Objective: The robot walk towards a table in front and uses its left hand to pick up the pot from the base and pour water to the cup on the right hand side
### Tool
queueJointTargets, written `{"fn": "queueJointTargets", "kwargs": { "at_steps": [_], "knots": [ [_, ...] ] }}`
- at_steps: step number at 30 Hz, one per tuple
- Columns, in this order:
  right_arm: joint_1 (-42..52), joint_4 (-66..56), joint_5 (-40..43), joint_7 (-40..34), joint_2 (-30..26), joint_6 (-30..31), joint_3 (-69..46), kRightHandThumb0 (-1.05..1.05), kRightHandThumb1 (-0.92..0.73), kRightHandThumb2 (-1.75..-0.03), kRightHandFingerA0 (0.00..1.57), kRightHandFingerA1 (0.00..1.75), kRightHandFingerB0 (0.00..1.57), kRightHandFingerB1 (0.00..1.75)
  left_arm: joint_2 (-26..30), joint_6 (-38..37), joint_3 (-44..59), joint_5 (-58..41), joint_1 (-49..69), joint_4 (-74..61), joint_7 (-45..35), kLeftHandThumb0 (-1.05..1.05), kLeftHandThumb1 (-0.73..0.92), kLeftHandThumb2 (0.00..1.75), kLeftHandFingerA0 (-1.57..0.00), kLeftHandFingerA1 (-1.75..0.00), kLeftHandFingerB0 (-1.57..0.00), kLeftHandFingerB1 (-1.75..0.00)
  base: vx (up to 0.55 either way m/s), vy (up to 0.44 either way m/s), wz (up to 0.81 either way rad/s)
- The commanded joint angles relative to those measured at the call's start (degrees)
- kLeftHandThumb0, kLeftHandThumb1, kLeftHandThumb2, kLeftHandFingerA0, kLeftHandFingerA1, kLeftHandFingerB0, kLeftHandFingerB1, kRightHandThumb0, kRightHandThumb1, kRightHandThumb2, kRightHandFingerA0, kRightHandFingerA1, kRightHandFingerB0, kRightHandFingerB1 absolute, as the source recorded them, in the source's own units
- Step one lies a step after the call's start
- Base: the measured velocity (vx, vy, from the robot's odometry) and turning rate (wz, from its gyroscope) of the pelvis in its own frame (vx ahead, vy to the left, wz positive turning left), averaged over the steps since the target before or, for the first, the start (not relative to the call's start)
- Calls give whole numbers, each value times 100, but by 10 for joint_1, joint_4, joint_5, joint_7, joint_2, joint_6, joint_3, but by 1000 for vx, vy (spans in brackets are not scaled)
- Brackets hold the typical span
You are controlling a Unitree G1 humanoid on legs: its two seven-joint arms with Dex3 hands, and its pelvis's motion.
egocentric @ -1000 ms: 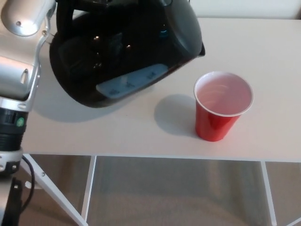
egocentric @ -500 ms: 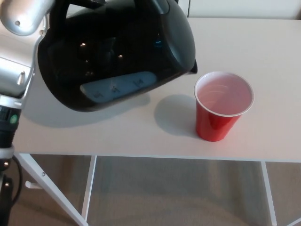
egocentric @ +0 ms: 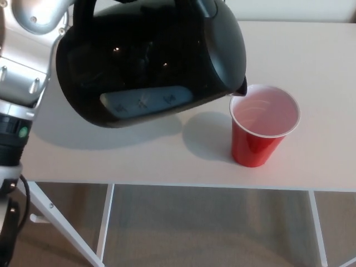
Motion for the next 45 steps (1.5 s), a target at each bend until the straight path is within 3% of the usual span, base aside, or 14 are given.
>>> {"fn": "queueJointTargets", "kwargs": {
  "at_steps": [1, 5, 6, 9, 10, 11, 14, 15, 16, 17, 20, 40, 41, 45],
  "knots": [
    [-2, 3, -5, 2, -14, 1, 1, -34, -30, -80, 49, 79, 45, 68, 11, -69, -27, 60, -36, 3, 15, -17, 79, 64, -89, -159, -69, -128, 0, 0, 0],
    [-2, 3, -6, 2, -14, 1, 0, -34, -30, -80, 49, 79, 45, 68, 11, -74, -27, 62, -37, 7, 16, -17, 79, 64, -89, -159, -69, -128, 0, 0, 0],
    [-4, 3, -3, 1, -13, 4, -2, -31, -29, -81, 53, 82, 47, 70, 25, -104, -46, 98, -45, 18, 31, -21, 78, 62, -79, -169, -75, -110, 0, 0, 0],
    [-6, 4, -3, 0, -12, 6, -3, -31, -29, -81, 53, 82, 47, 70, 31, -121, -54, 114, -50, 26, 39, -21, 78, 62, -79, -169, -75, -110, 0, 0, 0],
    [-7, 2, -3, 1, -13, 5, -2, -33, -28, -80, 53, 84, 48, 70, 34, -136, -65, 143, -54, 35, 67, -24, 66, 72, -101, -159, -84, -105, 0, 0, 0],
    [-9, 2, -3, 0, -13, 7, -3, -31, -28, -80, 54, 84, 49, 70, 34, -141, -67, 149, -56, 39, 74, -13, 79, 66, -83, -174, -68, -138, 0, 0, 0],
    [-12, 5, -3, -1, -13, 11, -3, -32, -28, -78, 54, 86, 50, 70, 35, -152, -77, 171, -62, 45, 91, -11, 77, 74, -82, -175, -63, -151, 0, 0, 0],
    [-14, 5, -4, -2, -13, 13, -3, -34, -27, -78, 56, 88, 50, 70, 37, -157, -85, 186, -67, 46, 94, -31, 61, 90, -115, -142, -74, -118, 0, 0, 0],
    [-14, 5, -4, -3, -14, 14, -3, -34, -27, -78, 56, 88, 50, 70, 37, -159, -88, 192, -69, 47, 95, -31, 61, 90, -115, -142, -74, -118, 0, 0, 0],
    [-14, 5, -4, -3, -13, 14, -3, -32, -29, -78, 54, 87, 50, 70, 37, -161, -92, 200, -70, 47, 100, -34, 62, 62, -86, -169, -87, -65, 0, 0, 0],
    [-17, 1, -9, -9, -13, 17, 2, -32, -30, -79, 51, 81, 48, 68, 36, -172, -106, 232, -77, 49, 122, -33, 59, 57, -96, -162, -88, -49, 0, 0, 0],
    [-32, 4, -21, -15, -17, 24, 12, -35, -29, -77, 55, 82, 50, 67, 16, -218, -126, 334, -102, 79, 239, -30, 58, 57, -103, -162, -86, -51, 0, 0, 0],
    [-31, 4, -21, -13, -18, 22, 12, -40, -23, -87, 57, 80, 51, 71, 17, -223, -126, 335, -104, 81, 240, -37, 56, 63, -104, -163, -84, -54, 0, 0, 0],
    [-32, 4, -20, -7, -19, 19, 11, -39, -23, -87, 59, 82, 50, 71, 24, -239, -129, 348, -114, 86, 240, -39, 59, 64, -100, -165, -86, -54, 0, 0, 0]
  ]
}}
